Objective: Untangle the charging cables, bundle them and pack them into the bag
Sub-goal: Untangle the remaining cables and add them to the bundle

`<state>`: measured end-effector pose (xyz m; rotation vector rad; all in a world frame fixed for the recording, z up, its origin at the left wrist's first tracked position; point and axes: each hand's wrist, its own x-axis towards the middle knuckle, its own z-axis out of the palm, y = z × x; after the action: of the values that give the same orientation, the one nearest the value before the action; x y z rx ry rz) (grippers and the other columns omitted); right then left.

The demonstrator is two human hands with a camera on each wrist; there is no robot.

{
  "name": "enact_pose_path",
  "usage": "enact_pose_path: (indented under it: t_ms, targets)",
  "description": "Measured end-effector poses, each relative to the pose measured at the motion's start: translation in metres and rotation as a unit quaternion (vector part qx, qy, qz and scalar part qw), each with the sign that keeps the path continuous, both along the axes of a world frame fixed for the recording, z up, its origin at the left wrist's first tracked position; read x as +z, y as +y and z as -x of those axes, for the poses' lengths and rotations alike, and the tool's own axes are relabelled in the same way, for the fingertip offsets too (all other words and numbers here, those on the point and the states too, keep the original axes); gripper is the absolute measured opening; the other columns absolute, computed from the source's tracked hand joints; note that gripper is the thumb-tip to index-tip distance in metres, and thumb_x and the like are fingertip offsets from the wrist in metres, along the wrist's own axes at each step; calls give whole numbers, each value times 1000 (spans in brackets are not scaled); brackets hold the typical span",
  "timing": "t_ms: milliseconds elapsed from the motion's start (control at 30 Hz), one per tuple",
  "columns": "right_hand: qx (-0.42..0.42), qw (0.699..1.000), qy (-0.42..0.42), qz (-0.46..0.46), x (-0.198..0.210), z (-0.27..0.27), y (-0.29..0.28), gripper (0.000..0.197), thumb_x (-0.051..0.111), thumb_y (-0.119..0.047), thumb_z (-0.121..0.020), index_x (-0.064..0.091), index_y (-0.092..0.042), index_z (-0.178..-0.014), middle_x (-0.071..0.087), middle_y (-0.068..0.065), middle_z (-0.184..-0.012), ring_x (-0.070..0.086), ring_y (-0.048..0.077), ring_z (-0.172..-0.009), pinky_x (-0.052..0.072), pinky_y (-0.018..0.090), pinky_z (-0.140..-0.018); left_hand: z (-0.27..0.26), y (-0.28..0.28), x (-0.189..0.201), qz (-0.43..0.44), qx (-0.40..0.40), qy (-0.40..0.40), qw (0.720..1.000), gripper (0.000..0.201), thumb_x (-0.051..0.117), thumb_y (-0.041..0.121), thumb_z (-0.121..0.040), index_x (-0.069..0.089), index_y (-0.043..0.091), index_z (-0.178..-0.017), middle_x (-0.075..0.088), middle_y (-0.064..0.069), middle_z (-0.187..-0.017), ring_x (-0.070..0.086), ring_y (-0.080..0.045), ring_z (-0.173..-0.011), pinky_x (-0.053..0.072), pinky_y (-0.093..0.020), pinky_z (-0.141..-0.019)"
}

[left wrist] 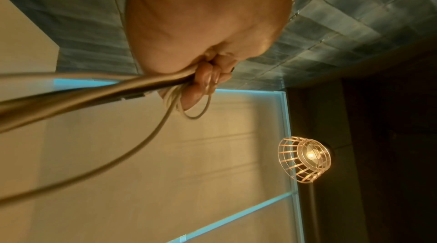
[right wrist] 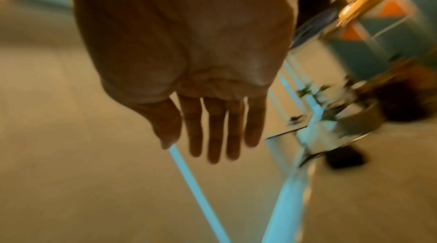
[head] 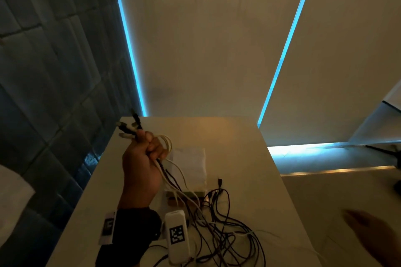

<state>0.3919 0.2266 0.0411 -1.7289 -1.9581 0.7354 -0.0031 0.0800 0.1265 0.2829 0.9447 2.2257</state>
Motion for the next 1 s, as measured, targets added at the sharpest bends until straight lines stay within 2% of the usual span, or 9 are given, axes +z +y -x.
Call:
enact_pose_path:
  t_ms: [100, 167, 233, 367, 533, 633, 800, 900, 1000]
  targets:
    - [109, 993, 42, -11, 40, 69, -25, 6, 63, -39, -88, 69, -40, -86, 73, -9, -98, 66, 12, -99, 46, 36, -94, -14, 6, 0, -4, -22, 25, 999, 37, 32, 24, -102, 40, 17, -67, 34, 9, -51, 27, -4, -42, 29, -18, -44]
    - [210, 970, 119, -19, 44, 117, -35, 16, 63, -23, -90, 71, -36, -94, 72, -22, -96, 64, -7, -93, 47, 21, -87, -25, 9, 1, 0, -40, 33, 999, 37, 32, 24, -103, 40, 16, -67, 34, 9, -51, 28, -5, -42, 30, -18, -43]
    - [291, 940, 174, -36, 55, 155, -49, 21, 58, -32, -89, 72, -28, -104, 72, -17, -102, 63, -8, -95, 47, 10, -83, -31, 12, 0, -1, -56, 35, 998, 37, 32, 25, -103, 39, 15, -67, 34, 8, -52, 28, -5, -42, 31, -19, -43]
    - [373, 906, 195, -47, 69, 210, -73, 26, 61, -35, -90, 71, -20, -109, 71, -9, -99, 65, 2, -88, 52, 14, -76, -46, 12, -2, 15, -71, 65, 995, 37, 32, 25, -103, 39, 13, -68, 33, 6, -54, 27, -6, -44, 30, -20, -45]
    - [370, 907, 178, -91, 68, 222, -73, 16, 61, -20, -93, 73, -13, -87, 68, -3, -74, 58, 9, -64, 41, 17, -59, -52, 14, -2, 48, -69, 100, 991, 38, 31, 26, -102, 37, 12, -68, 37, 5, -53, 34, -9, -46, 36, -24, -50]
    - [330, 915, 193, -129, 75, 204, -61, 19, 61, -12, -92, 70, -20, -77, 63, -12, -67, 55, 3, -61, 37, 9, -56, -48, 17, -10, 95, -38, 141, 985, 37, 32, 22, -103, 44, 10, -69, 54, 1, -52, 52, -15, -50, 48, -30, -57]
    - [164, 950, 198, -179, 73, 142, -8, 28, 64, -11, -89, 67, -29, -67, 64, -26, -68, 58, -2, -66, 38, 6, -60, -27, 13, -16, 121, 0, 146, 982, 33, 35, 16, -102, 50, 8, -73, 61, -3, -51, 58, -16, -48, 47, -35, -62]
    - [86, 969, 148, -179, 63, 106, 6, 22, 62, -12, -88, 68, -19, -68, 63, -11, -62, 52, 7, -59, 35, 8, -57, -26, 14, -18, 149, 2, 193, 970, 32, 36, 18, -102, 52, 4, -78, 66, -3, -57, 61, -18, -50, 49, -34, -61]
    - [-4, 972, 135, -190, 59, 61, 20, 20, 57, -12, -93, 70, -17, -79, 71, 7, -84, 59, 19, -76, 40, 13, -70, -22, 10, -19, 139, 15, 169, 976, 34, 35, 18, -102, 51, 5, -75, 67, -5, -56, 63, -20, -50, 54, -36, -60]
